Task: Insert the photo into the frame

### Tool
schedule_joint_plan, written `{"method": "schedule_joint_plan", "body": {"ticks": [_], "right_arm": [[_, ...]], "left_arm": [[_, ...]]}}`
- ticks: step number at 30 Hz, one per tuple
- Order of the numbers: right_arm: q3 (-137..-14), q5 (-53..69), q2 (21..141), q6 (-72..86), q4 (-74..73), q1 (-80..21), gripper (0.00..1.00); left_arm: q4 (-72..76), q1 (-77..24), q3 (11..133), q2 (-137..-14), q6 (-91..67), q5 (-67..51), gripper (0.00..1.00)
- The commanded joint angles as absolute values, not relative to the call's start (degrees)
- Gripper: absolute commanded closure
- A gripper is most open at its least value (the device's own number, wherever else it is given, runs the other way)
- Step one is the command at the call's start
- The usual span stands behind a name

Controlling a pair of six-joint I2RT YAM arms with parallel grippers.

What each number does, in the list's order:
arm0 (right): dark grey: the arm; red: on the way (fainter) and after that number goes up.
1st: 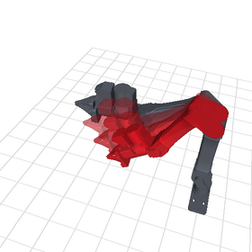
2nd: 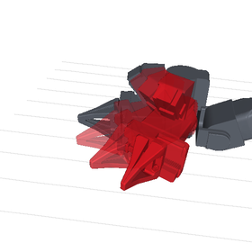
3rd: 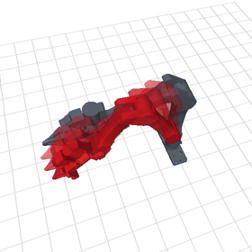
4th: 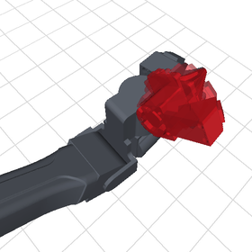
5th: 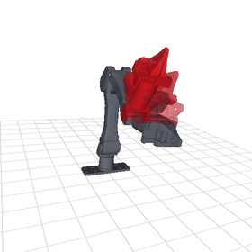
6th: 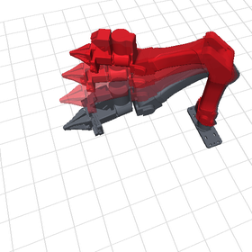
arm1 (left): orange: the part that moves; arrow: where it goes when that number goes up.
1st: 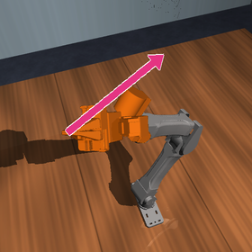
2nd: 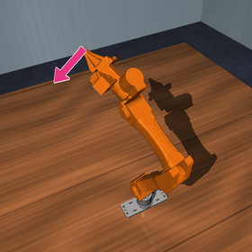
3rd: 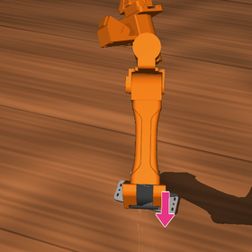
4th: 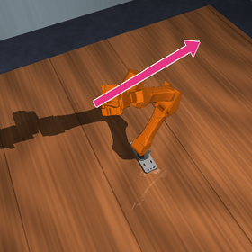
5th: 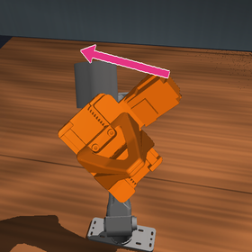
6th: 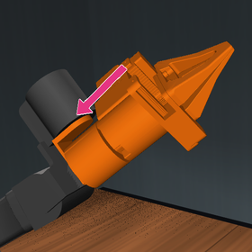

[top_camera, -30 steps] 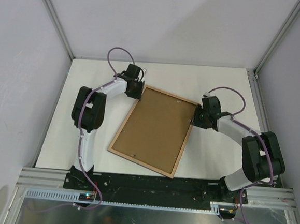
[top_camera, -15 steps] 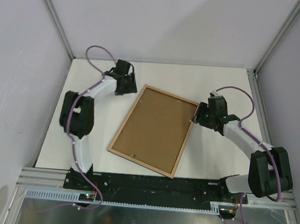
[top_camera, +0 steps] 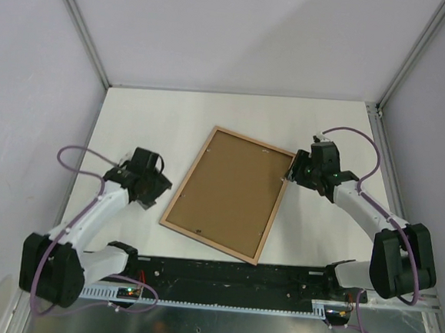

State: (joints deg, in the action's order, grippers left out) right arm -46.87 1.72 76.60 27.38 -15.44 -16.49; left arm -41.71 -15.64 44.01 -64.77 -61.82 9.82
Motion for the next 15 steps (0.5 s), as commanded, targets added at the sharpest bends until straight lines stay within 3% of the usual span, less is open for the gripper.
{"method": "schedule_joint_plan", "body": {"ticks": [1,15], "right_arm": [[-47.02,2.75,77.45,27.42,-12.66,-16.24,0.44],[-47.02,2.55,79.48,28.45,-11.00,-16.24,0.44]], "left_arm": [[-46.73,-16.18,37.72,-57.52,-70.97,7.70,0.33],[-48.42,-23.53,29.10,-52.94,-77.66,3.47,0.36]]}}
